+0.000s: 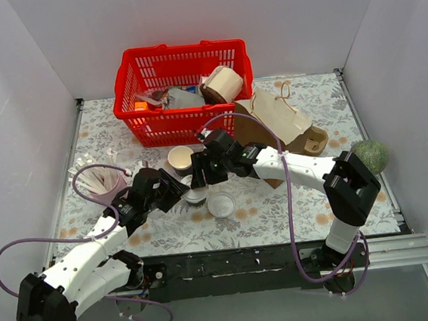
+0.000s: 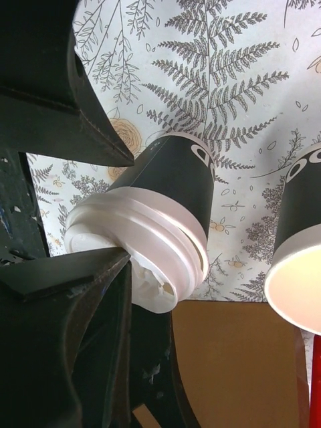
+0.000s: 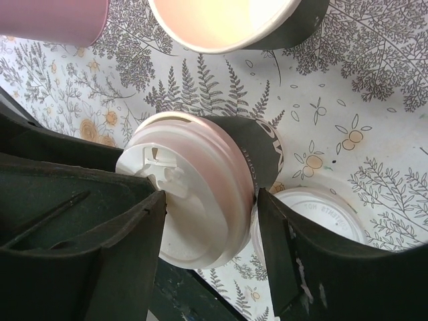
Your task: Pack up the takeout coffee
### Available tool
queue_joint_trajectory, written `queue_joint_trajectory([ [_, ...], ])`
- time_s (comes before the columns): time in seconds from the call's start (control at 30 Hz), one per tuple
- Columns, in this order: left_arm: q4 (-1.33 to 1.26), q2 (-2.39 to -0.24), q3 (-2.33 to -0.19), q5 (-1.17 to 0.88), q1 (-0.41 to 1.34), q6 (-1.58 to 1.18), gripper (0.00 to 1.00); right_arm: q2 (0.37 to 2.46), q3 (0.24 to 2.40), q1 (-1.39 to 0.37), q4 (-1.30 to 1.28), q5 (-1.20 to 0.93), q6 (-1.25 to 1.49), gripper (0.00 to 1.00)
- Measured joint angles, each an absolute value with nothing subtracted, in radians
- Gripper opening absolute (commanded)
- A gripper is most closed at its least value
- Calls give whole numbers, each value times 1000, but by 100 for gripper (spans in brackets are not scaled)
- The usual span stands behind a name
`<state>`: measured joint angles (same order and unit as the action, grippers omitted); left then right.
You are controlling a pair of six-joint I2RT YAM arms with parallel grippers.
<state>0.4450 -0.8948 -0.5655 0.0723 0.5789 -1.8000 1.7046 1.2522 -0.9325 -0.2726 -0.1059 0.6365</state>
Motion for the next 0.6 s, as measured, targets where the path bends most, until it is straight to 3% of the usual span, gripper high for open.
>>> queue_joint_trajectory([
  [0.23, 439, -902, -574, 91, 581, -1819, 34, 1682, 1196, -925, -204, -112, 672, 60],
  [0.6, 422, -906, -569, 89, 581, -1822, 34, 1667, 1102, -828, -33, -276, 786, 67],
])
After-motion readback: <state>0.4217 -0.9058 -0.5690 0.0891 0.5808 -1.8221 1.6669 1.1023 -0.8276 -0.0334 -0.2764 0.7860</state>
